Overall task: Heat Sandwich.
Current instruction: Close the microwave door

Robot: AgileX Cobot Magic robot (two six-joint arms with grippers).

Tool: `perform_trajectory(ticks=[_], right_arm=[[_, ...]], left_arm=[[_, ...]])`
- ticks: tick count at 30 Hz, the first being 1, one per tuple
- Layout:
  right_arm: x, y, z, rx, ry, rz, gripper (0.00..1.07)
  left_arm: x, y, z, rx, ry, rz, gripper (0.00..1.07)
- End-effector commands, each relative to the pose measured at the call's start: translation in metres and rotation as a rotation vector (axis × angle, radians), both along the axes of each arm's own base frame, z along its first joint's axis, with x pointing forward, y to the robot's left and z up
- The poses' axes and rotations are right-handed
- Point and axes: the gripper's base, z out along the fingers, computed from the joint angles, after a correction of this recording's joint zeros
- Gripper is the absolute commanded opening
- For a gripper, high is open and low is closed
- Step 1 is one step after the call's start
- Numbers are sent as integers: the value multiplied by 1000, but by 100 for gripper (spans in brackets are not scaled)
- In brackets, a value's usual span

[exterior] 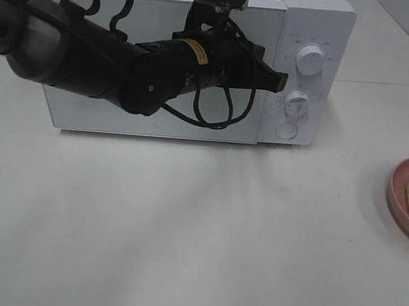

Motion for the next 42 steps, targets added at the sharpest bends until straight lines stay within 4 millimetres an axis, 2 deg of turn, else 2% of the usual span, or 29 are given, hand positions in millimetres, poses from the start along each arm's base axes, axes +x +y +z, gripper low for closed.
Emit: perform_trajectory(ticks=[1,4,22,31,33,36,40,42], right_arm=[[-3,-1,-1,-8,-24,-1,76],[-3,-1,-1,-8,-24,-1,76],[-3,-1,-1,-8,-24,-1,76],[-3,-1,-1,-8,-24,-1,76],[-3,-1,-1,-8,-24,-1,76],[-3,-1,-1,-8,-24,-1,76],[-3,-1,-1,-8,-24,-1,76],[-3,-1,-1,-8,-24,-1,76]], left_arm=[[20,9,10,-88,-18,86,0],[26,11,9,-95,-11,102,0],[21,14,8,-60,31,92,0],[-5,33,9,-48,33,94,0],[-17,38,9,-43,33,85,0],[-25,41,9,-39,35,79,0],[-51,50,4,-5,69,54,0],[-54,52,3,2,75,52,0]])
